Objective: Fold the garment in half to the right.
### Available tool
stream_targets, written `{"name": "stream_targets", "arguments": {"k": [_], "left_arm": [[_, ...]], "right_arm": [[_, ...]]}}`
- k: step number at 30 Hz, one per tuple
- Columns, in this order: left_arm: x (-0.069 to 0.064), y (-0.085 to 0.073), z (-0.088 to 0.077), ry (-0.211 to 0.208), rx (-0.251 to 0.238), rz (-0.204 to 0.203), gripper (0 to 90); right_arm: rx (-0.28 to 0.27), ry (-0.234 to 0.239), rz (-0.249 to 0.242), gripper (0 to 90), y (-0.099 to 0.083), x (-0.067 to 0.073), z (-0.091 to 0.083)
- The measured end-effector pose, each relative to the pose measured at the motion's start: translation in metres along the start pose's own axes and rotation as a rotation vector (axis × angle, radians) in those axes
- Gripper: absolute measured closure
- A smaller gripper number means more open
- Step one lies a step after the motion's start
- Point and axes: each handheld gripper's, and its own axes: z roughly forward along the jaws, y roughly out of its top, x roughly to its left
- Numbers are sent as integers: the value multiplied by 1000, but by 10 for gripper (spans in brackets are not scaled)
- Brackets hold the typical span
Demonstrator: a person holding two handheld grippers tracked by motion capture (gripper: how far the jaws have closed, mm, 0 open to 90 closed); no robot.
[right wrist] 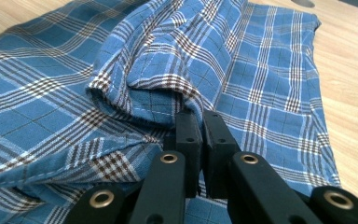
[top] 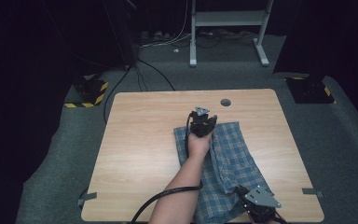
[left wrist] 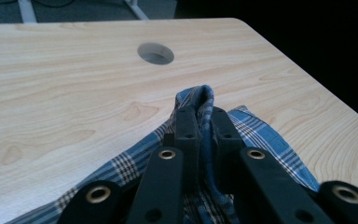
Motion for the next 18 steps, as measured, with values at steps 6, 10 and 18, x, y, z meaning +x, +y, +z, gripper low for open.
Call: {"name": "stream_targets", "arguments": {"k": [6, 10, 18], "left_arm": [[0, -5, 5, -15, 14, 22, 773], [1, -4, 5, -25, 17, 24, 733], [4, -5, -9, -46, 43, 34, 404]], "right_arm": [[18, 3, -8, 857, -4, 1, 3], [22, 1, -16, 858, -5, 2, 4], [36, 1, -45, 858, -6, 5, 5]]}}
